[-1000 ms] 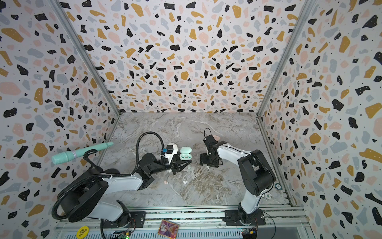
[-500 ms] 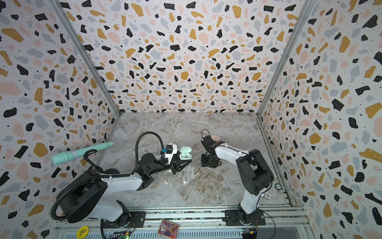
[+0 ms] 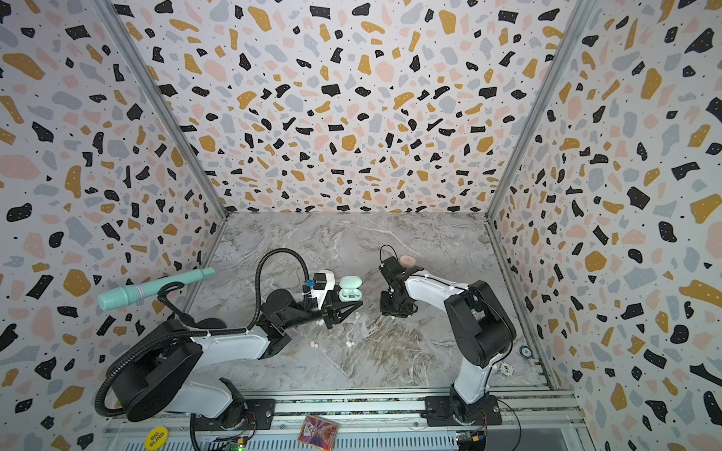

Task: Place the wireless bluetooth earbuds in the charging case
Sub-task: 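Lower the open right gripper around the mint-green earbud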

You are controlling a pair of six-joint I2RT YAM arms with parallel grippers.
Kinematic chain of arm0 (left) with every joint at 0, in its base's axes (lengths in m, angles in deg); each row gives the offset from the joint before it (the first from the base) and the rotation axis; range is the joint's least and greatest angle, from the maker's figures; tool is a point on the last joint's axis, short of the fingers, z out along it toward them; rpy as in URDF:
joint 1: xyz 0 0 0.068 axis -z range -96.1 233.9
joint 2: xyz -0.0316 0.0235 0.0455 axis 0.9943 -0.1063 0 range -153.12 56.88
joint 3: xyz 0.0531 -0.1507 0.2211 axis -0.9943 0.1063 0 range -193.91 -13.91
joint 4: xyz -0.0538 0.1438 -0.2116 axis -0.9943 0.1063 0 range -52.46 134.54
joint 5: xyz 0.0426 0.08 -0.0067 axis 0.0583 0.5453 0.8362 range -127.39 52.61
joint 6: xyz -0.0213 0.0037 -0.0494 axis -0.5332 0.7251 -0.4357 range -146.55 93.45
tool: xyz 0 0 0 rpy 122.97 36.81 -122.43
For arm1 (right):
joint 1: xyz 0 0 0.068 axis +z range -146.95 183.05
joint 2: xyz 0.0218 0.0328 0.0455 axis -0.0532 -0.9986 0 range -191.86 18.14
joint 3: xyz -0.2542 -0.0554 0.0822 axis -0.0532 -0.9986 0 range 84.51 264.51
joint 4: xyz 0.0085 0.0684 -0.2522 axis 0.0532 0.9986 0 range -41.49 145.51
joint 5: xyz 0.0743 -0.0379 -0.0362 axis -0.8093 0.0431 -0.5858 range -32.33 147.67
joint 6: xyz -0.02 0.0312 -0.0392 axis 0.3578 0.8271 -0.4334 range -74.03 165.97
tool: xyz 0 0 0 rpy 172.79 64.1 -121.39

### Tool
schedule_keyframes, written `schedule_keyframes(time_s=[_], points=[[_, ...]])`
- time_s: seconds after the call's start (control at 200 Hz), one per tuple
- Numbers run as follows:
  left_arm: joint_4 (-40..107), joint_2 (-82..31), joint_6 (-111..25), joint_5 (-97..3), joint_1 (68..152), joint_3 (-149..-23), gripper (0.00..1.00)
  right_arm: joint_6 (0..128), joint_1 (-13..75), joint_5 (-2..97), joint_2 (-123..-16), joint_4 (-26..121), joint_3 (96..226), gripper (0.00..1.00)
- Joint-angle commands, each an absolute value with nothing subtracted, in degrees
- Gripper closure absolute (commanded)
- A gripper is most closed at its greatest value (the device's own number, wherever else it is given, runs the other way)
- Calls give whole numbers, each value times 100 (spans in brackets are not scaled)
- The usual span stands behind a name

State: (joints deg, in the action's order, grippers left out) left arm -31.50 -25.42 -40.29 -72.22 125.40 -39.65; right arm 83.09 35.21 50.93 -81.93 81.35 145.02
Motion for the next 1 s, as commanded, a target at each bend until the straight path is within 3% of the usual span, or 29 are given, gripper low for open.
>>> schedule_keyframes(time_s=[0.0,0.611,0.991], points=[[-3427,-2443,-3966,-7227,12565,-3938,81,8447,3539,5184,-8227,8300,14612,60],[-3427,-2449,-3993,-7215,12565,-3936,81,8429,3584,4986,-8336,8197,14828,58],[-3402,-2447,-4000,-7202,12565,-3949,81,8383,3579,5482,-8386,8620,15069,56]])
